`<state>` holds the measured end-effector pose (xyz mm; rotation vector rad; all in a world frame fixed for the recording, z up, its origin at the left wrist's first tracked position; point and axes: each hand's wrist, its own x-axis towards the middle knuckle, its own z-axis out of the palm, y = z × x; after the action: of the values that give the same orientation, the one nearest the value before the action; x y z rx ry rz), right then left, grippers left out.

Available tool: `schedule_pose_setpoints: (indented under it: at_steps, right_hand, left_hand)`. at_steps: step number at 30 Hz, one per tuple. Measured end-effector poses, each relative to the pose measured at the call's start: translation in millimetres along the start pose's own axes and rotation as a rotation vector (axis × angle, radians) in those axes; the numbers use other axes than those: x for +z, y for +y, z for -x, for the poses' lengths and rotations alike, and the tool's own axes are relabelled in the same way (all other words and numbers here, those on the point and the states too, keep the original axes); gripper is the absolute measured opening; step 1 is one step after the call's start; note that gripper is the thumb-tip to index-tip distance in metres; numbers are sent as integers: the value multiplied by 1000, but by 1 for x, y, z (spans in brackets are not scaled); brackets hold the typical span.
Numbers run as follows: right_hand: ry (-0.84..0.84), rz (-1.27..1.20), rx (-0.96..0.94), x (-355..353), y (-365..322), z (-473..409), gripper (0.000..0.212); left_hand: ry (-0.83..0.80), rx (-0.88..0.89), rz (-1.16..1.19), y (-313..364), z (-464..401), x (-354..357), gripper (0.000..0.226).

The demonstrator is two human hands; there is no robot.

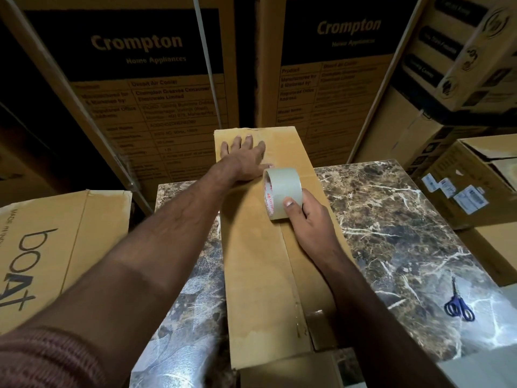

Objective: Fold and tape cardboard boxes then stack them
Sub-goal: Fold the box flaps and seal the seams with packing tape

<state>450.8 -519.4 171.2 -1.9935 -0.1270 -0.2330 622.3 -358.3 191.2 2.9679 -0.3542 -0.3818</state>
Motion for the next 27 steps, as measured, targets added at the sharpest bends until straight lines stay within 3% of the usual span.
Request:
schedule_pose_setpoints:
  at_steps: [3,6,10,13,19,27]
  right_hand:
    - [-21,31,11,-3,-1,7,29]
    - [22,10,-23,-7,-3,21,16]
    - [81,-33,-70,-6,-5,31,23]
    - [67,-43,-58,-3,-2,35,25]
    - [105,-16,-17,-5,-2,38,26]
    - [-33,-13,44,-10,-13,48,18]
  left_hand:
    - [68,-20,15,5,2,10,73]
    - [273,42,20,8,8,19,52]
    - [396,97,7,12,12,16,42]
    - [323,104,-9,12,18,19,48]
    - [-47,98,-65,10,27,19,75]
    - [165,47,-41,16,46,26,63]
